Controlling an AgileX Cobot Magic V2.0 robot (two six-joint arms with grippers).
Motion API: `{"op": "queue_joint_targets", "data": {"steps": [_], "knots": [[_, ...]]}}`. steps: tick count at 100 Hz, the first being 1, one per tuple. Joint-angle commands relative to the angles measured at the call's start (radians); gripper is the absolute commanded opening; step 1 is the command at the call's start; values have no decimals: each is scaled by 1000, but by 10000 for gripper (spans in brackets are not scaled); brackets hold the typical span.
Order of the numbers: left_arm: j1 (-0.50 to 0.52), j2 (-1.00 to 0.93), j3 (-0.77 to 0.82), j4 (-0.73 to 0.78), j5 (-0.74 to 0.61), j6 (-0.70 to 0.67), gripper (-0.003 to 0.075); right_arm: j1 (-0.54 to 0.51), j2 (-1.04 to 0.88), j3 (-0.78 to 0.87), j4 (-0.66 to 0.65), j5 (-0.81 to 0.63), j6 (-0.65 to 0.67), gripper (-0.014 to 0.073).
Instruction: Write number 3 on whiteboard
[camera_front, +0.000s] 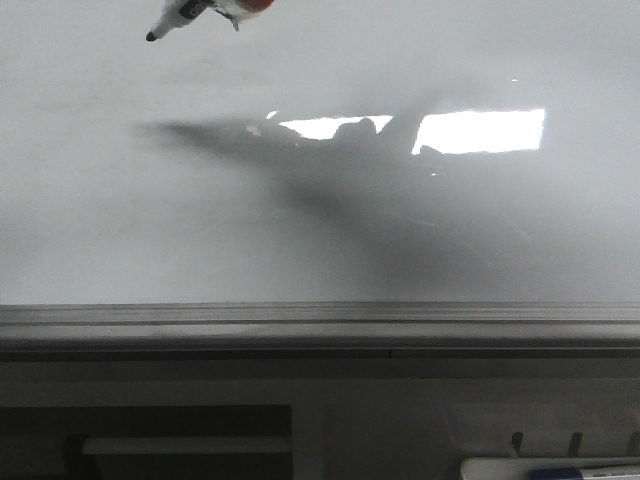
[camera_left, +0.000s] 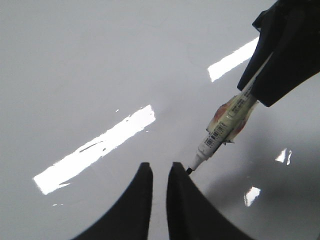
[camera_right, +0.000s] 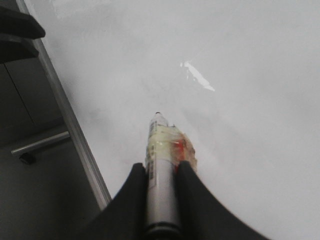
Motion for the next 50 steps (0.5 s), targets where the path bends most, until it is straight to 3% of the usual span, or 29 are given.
{"op": "queue_joint_targets", "data": {"steps": [1,50], "knots": [[4,0,-27,-19,-66,-1,-20,-22,-11,-51,18,-53,8,-61],[4,0,-27,-19,-66,-1,-20,-182,29,-55,6,-1,18,-61]]}}
